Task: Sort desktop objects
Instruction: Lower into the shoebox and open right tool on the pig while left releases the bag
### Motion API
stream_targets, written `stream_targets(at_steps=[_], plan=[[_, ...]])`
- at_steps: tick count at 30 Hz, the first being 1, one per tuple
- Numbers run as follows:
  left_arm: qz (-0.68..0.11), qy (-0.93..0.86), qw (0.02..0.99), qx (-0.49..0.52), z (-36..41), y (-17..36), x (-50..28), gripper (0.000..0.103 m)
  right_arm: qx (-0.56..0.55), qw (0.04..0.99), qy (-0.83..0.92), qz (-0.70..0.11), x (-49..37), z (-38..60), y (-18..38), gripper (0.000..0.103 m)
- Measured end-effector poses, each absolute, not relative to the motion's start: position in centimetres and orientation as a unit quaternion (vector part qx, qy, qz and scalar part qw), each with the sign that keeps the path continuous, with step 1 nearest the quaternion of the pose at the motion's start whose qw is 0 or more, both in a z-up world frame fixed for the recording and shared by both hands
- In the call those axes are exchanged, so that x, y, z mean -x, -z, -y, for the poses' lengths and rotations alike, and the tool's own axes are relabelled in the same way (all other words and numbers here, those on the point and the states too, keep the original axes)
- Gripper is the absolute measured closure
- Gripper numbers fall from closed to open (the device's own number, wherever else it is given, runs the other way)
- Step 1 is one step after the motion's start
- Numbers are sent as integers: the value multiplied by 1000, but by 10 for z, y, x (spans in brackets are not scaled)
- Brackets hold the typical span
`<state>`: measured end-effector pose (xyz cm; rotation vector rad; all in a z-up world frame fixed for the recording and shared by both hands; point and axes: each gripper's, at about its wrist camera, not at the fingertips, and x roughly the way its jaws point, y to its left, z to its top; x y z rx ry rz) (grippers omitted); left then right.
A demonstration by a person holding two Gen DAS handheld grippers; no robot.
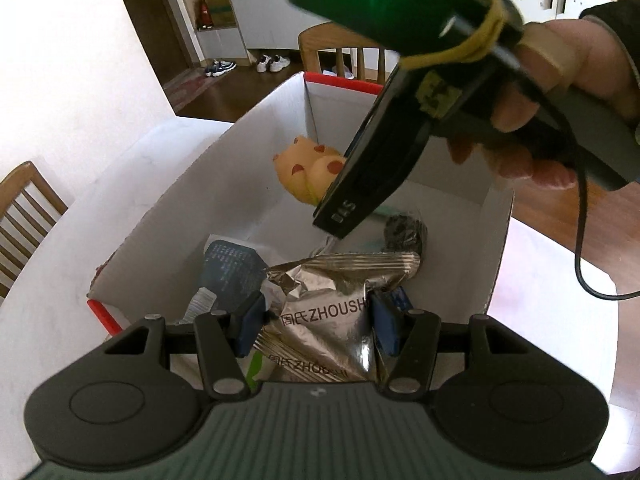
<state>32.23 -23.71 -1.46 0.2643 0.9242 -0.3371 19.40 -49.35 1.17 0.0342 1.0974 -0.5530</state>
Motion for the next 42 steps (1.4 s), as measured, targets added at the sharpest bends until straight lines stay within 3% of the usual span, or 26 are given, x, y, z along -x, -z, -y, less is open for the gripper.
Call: stream_targets(at_steps=[18,21,23,25,33,35,42], plan=[[-472,163,862,-87,230,17,-331,43,-65,797,255,-543,-209,506,11,59],[-473,163,862,-84,229,17,-331,41,-73,796,256,-544,-209,507,13,52],[-477,166,860,-72,227,18,-332,41,-78,796,258,-541,-206,511,11,41],[-480,163,860,-64,225,19,-334,34,-81,799,259,-537,-206,510,9,36],[-473,156,865,-56,222,17,-333,21,-78,809,261,-520,-196,507,-1,28],[-469,153,868,-53,223,17,-337,21,-75,814,262,-512,-192,505,-8,22],[-451,138,881,-38,219,9,-331,18,-69,827,266,-490,-173,494,-24,18]])
